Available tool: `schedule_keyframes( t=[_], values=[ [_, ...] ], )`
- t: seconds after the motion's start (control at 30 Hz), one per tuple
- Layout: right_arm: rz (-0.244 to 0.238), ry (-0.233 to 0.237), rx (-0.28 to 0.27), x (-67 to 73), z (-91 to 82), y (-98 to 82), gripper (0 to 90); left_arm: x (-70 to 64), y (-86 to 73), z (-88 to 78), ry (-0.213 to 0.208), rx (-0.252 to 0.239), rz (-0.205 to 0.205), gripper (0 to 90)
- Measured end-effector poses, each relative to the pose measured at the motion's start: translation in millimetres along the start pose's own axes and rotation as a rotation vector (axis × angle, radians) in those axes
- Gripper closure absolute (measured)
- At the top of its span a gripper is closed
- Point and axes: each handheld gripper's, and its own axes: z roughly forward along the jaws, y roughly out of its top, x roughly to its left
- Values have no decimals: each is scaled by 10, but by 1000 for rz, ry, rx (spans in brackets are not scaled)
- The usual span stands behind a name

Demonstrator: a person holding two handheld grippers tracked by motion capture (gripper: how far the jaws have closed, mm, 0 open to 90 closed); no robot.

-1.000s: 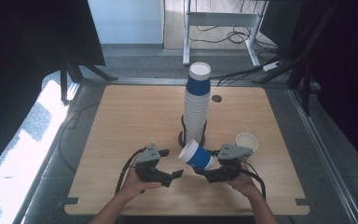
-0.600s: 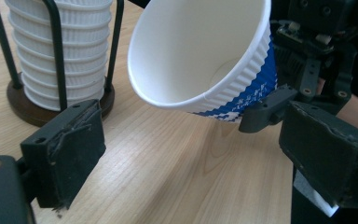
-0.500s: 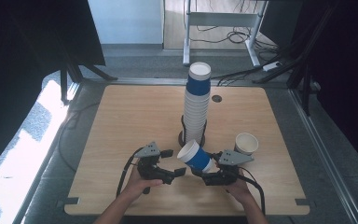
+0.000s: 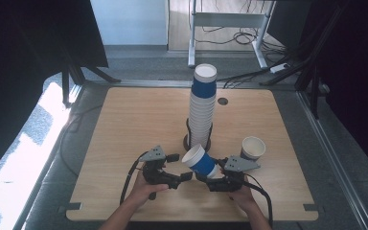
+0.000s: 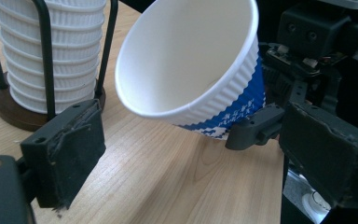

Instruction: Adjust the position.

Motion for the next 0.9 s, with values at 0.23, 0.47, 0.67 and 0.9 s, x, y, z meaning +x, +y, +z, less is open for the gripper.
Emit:
schedule_keyframes(
  t=[0.23,0.47,0.67,0.9],
  values=[
    [19,-11,-56,2,-13,-24,272,-3,8,5,-22,-14,-24,69],
    [24,-16,-97,34,-4,-45,273,26,64,47,-71,-49,-79,69],
    [16,-14,-120,74,4,-33,273,34,111,123,-93,-52,-109,70],
    [-5,3,-130,112,23,-27,275,42,170,205,-124,-54,-124,70]
  ],
)
